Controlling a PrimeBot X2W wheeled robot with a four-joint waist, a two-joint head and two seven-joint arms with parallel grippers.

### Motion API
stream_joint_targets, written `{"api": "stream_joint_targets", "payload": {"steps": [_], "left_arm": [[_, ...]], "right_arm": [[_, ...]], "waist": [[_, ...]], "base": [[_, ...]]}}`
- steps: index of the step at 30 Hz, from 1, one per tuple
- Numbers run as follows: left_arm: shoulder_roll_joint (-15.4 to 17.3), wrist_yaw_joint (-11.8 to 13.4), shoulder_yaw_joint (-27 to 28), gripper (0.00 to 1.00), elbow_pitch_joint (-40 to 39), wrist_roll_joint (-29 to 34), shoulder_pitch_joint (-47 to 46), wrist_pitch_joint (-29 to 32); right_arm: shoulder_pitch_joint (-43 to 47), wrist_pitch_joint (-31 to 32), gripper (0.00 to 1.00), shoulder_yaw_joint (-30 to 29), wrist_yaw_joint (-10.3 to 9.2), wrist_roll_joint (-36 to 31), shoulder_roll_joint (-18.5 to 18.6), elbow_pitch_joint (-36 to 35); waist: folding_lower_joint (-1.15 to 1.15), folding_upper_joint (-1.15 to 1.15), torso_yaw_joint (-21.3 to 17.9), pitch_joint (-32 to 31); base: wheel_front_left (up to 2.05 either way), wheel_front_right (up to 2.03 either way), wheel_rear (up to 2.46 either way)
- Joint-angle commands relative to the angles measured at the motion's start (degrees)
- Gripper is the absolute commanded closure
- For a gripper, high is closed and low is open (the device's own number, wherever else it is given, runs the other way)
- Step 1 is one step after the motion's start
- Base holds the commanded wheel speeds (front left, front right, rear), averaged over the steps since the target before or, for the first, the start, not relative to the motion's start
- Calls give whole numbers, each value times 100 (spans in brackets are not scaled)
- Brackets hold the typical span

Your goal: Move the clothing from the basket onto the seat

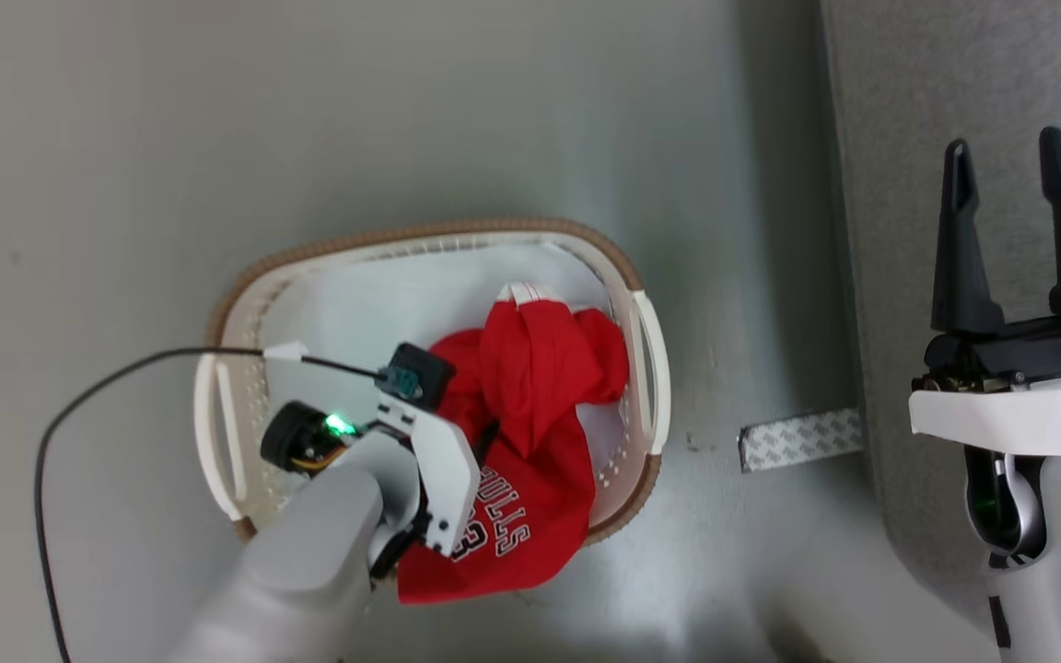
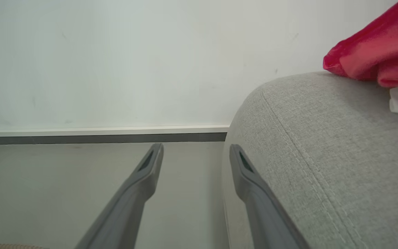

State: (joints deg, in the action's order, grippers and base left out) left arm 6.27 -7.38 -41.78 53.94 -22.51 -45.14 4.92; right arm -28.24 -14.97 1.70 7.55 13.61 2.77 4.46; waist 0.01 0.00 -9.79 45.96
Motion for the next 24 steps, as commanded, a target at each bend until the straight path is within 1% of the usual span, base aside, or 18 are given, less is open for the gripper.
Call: {"api": "stream_joint_targets", "payload": {"steps": [1, 5, 9, 10, 11, 12, 17, 24], "left_arm": [[53, -13, -91, 0, 89, -141, -193, -72], [-4, -14, -444, 0, 235, -358, -493, -149], [-71, -14, -751, 0, 417, -575, -694, -257], [-85, -14, -832, 51, 469, -602, -728, -282], [-101, -15, -910, 74, 503, -632, -748, -309], [-116, -15, -977, 100, 540, -688, -775, -375], [-188, -15, -1185, 100, 614, -1032, -825, -755], [-239, -15, -1223, 100, 759, -1442, -534, -1445]], "right_arm": [[-126, -15, 0, -24, -13, -26, 4, -76], [-168, -15, 0, -70, -13, -90, 4, -178], [-180, 3, 0, -80, -13, -144, 4, -206], [-172, 4, 0, -82, -13, -155, 6, -222], [-158, 4, 0, -84, -12, -167, 6, -232], [-146, 4, 0, -89, -12, -175, 5, -236], [-53, 2, 0, -157, -12, -198, 8, -154], [274, -3, 0, -194, -13, -95, 10, 149]], "waist": [[-1, 0, -87, 454], [-1, 0, -46, 782], [-1, 0, 4, 963], [-1, 0, 14, 980], [-1, 0, 24, 988], [-1, 0, 38, 988], [-1, 0, 189, 721], [-1, 0, 453, -286]], "base": [[0, 0, 0], [0, 0, 0], [0, 0, 0], [0, 0, 0], [0, 0, 0], [0, 0, 0], [0, 0, 0], [0, 0, 0]]}}
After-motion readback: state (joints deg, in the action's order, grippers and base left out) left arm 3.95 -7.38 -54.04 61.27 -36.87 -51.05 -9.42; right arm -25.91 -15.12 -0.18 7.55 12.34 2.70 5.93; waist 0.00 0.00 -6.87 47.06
